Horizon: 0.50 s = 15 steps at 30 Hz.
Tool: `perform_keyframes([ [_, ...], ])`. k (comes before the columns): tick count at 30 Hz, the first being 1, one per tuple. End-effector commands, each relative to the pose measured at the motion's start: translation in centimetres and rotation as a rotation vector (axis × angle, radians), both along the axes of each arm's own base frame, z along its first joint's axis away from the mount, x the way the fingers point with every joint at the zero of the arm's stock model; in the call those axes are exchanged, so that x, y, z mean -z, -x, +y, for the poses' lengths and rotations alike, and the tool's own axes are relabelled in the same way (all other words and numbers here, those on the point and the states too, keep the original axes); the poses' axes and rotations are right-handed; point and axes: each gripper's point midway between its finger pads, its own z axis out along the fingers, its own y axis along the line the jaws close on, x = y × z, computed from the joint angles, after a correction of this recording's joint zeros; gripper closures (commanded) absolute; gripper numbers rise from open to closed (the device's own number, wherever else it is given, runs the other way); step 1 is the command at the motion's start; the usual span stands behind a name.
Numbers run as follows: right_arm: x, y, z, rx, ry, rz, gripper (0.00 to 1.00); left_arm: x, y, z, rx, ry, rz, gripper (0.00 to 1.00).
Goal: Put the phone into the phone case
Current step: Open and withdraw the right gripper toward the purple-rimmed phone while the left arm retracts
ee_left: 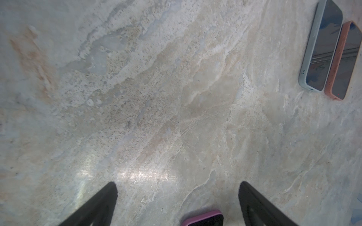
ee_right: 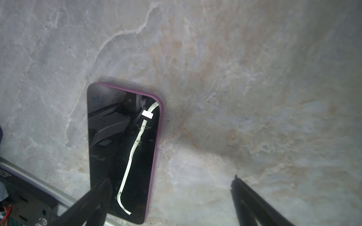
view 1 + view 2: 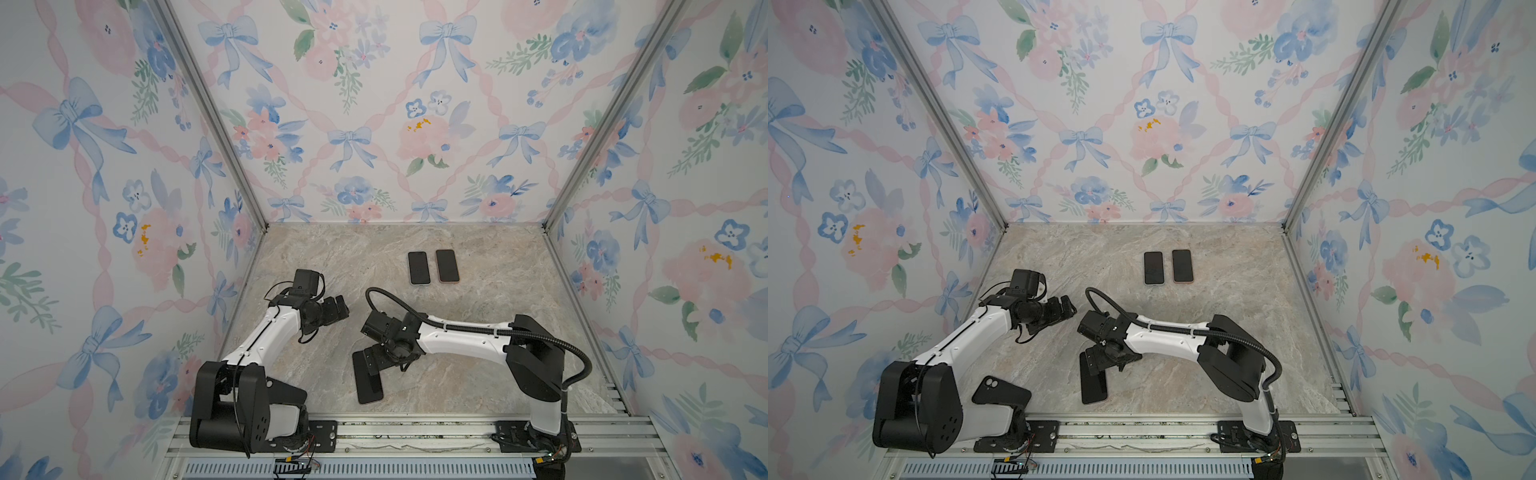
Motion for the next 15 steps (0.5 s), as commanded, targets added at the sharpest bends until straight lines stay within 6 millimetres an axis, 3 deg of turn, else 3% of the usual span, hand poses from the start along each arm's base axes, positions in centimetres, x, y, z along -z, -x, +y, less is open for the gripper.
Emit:
perform_keyframes([
  [1,-0.5,0.1,1.7,-0.012,-0.038,0.002,0.03,-0.2,0.4,0.8,-0.021,0.02,0.005,0.02],
  [6,0.9,1.5,3.2,-0.063,-0.033,0.033,0.03,-0.1,0.3,2.5,-0.079,0.028,0.009,0.02],
  [15,2.1,3.1,4.6,-0.124,-0.01,0.06,0.03,-0.4,0.1,3.5,-0.114,0.043,0.0,0.02],
])
